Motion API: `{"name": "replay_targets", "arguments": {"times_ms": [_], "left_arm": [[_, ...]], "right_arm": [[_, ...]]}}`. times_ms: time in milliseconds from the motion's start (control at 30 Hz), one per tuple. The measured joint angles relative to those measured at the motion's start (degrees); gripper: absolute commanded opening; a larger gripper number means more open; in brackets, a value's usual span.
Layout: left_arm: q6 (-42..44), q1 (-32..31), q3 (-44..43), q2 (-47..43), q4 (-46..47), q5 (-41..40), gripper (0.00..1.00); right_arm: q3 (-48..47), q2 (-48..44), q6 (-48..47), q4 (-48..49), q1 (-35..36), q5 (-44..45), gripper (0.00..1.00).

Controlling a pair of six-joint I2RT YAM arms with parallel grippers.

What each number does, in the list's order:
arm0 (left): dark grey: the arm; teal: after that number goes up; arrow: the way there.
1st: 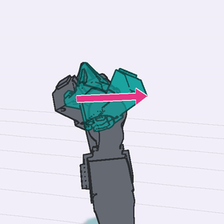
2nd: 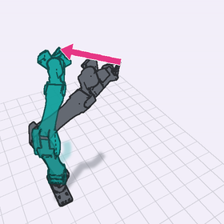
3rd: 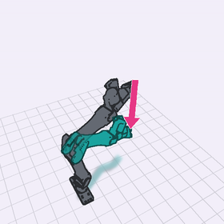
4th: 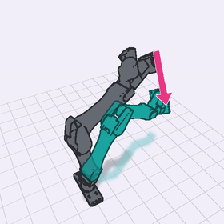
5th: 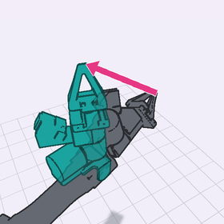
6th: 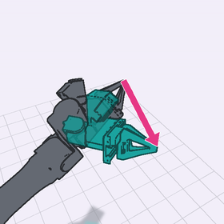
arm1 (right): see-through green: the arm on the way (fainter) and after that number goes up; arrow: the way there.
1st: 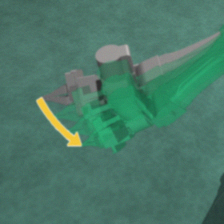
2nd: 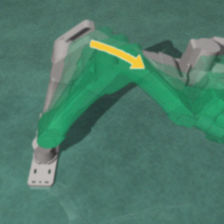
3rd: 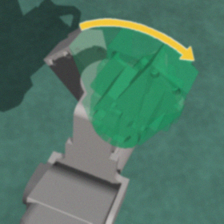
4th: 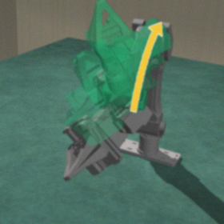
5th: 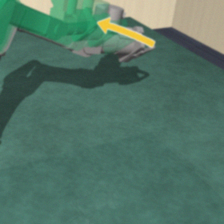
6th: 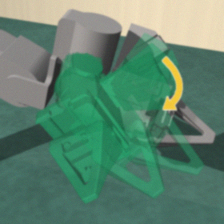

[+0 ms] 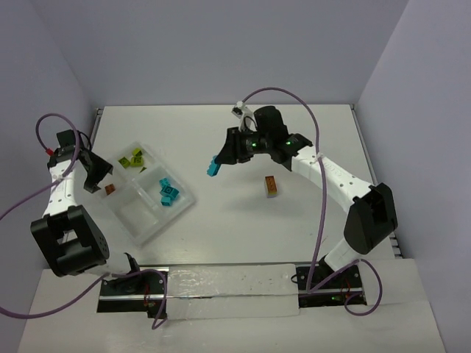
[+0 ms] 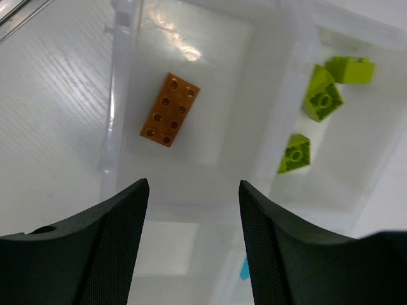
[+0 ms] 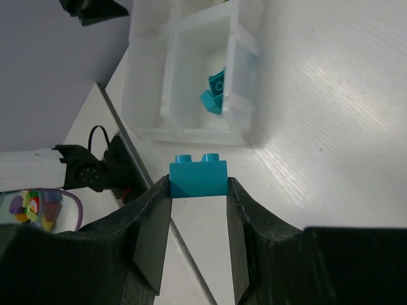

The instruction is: Sort the legos into containers by color

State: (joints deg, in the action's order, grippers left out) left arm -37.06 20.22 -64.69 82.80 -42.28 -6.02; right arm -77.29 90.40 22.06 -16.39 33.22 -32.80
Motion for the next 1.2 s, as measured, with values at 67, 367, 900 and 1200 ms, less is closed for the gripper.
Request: {"name": "replay_targets", "arguments": {"times_ms": [67, 367, 900, 1200], "left_arm": [[0.7, -0.9, 0.0, -2.5, 0.1, 1.1, 0.63], [2.2, -9.6, 0.0, -17.0, 3.3, 6.6, 0.69], [0.7, -10.9, 0.0, -21.9, 2.0, 5.0, 0.71], [-0.9, -10.9, 0.0, -23.0, 1.8, 2.9, 0.72]], "right_arm": [[-2.0, 1.5, -0.1, -0.6, 2.9, 0.5, 0.00], [-10.6, 11.5, -0.3, -2.3, 12.6, 1.4, 0.00], [-30.7, 33.3, 4.4, -6.8, 17.1, 14.5, 0.04], [-37.8, 39.0, 6.2, -8.9, 17.8, 15.9, 0.07]]}}
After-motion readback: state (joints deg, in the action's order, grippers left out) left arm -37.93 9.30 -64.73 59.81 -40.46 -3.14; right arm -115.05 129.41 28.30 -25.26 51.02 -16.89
